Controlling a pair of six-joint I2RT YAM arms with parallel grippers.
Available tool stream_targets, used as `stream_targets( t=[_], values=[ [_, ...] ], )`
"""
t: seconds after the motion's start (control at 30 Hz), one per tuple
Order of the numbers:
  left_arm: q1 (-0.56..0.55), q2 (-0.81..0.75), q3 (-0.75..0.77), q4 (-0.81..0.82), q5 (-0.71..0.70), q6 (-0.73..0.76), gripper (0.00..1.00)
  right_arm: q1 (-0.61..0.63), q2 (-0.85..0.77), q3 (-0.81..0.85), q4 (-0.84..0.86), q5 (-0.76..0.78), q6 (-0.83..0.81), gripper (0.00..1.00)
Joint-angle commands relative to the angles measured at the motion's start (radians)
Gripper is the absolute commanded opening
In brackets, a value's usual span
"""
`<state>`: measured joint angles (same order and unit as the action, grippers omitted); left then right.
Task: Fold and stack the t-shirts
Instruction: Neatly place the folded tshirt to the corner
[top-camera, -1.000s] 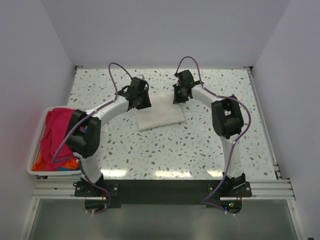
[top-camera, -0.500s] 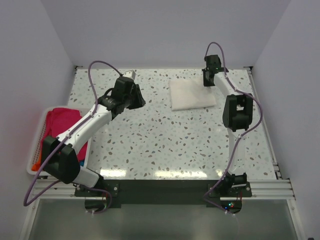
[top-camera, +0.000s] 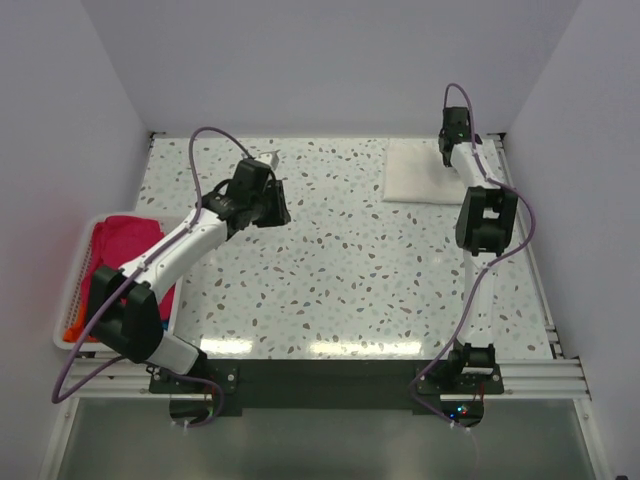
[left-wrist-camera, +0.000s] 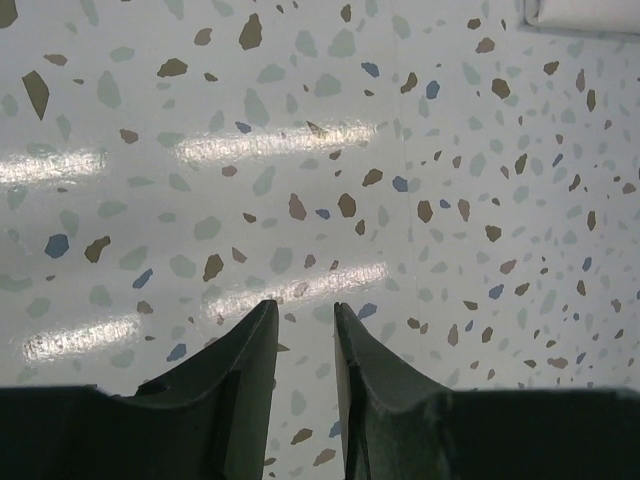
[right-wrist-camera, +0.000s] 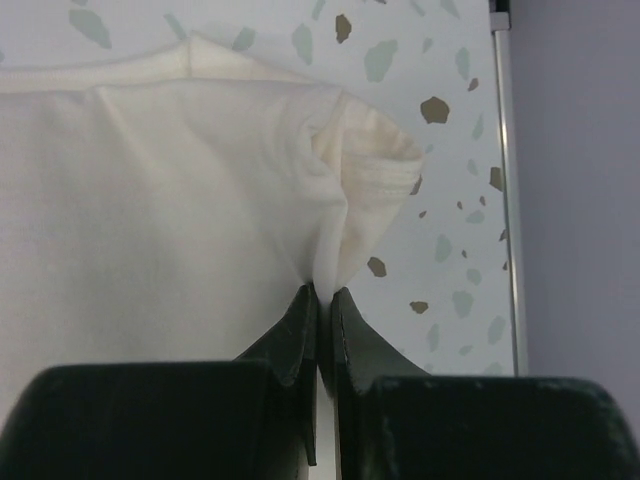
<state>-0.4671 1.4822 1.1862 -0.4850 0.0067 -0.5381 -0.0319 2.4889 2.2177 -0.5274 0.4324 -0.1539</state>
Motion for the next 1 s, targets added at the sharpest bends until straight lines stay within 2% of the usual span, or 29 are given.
stream_targets(
  t=[0.0, 0.2, 0.27, 0.37, 0.4, 0.43, 0.47, 0.67, 0.7, 0.83, 0.97],
  values=[
    [-0.002, 0.021, 0.036, 0.003, 0.033, 0.038, 0.34, -0.011, 0.004, 0.069, 0.119, 0.123, -0.104, 0.00],
    [-0.001, 0.059, 0.026, 0.022, 0.042, 0.055, 0.34, -0.014, 0.027, 0.079, 0.236, 0.209, -0.197, 0.00],
    [-0.001, 0.072, 0.026, 0.031, 0.050, 0.059, 0.34, -0.014, 0.039, 0.094, 0.251, 0.241, -0.213, 0.05],
    [-0.001, 0.081, 0.021, 0.043, 0.058, 0.067, 0.34, -0.013, 0.036, 0.102, 0.256, 0.270, -0.172, 0.56],
    [-0.001, 0.081, 0.018, 0.048, 0.061, 0.069, 0.34, -0.011, 0.010, 0.090, 0.253, 0.269, -0.152, 0.69],
    [0.001, 0.082, 0.016, 0.051, 0.067, 0.070, 0.34, -0.004, -0.005, 0.071, 0.262, 0.273, -0.133, 0.91],
    [0.001, 0.081, 0.015, 0.054, 0.070, 0.070, 0.34, 0.001, -0.028, 0.022, 0.262, 0.263, -0.100, 0.97],
    [0.001, 0.052, -0.030, 0.086, 0.082, 0.061, 0.34, 0.050, -0.205, -0.169, 0.219, 0.197, 0.066, 0.99],
    [0.002, 0.046, -0.037, 0.094, 0.085, 0.058, 0.34, 0.050, -0.226, -0.176, 0.210, 0.127, 0.100, 0.99],
    [0.011, 0.027, -0.072, 0.112, 0.094, 0.050, 0.35, 0.085, -0.263, -0.125, 0.069, 0.031, 0.288, 0.99],
    [0.018, 0.021, -0.074, 0.115, 0.121, 0.053, 0.35, 0.107, -0.228, -0.138, 0.031, -0.029, 0.373, 0.97]
  ],
)
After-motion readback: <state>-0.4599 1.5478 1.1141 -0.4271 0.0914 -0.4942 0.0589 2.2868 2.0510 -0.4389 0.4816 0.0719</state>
